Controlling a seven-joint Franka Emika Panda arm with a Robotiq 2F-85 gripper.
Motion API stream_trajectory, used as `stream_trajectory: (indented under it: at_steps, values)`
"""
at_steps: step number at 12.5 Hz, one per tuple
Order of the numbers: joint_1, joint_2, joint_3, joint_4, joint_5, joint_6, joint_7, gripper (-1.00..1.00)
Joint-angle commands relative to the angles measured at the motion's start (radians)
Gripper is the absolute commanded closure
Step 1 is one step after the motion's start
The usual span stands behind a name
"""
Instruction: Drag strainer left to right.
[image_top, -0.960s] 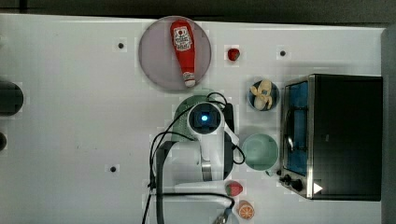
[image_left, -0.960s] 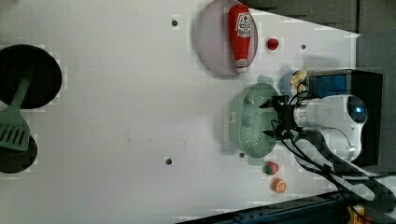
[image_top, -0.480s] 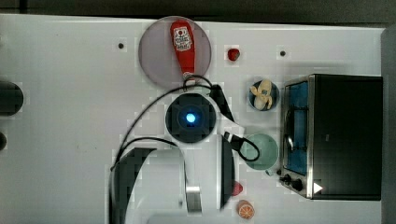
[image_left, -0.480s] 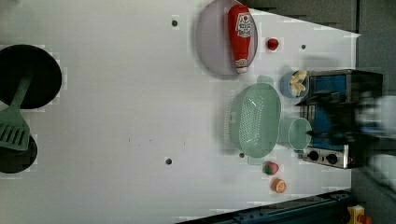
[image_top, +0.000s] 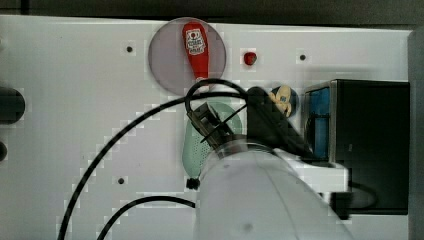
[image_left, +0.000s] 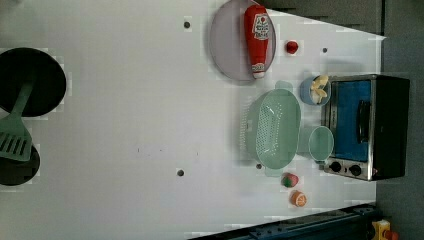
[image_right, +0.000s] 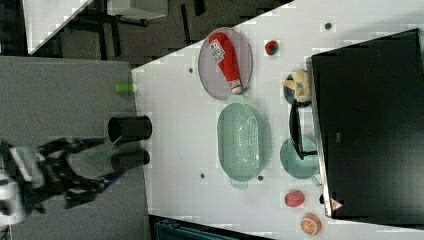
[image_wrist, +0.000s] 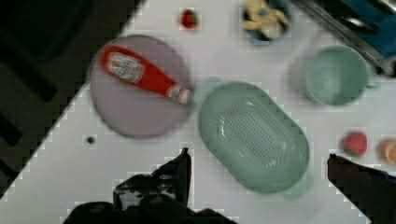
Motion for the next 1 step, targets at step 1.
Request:
stream_trajectory:
  at_steps: [1]
  values:
    - [-0.007, 0.083, -0.012, -0.019, -0.01, -0.056, -0.163, -1.0]
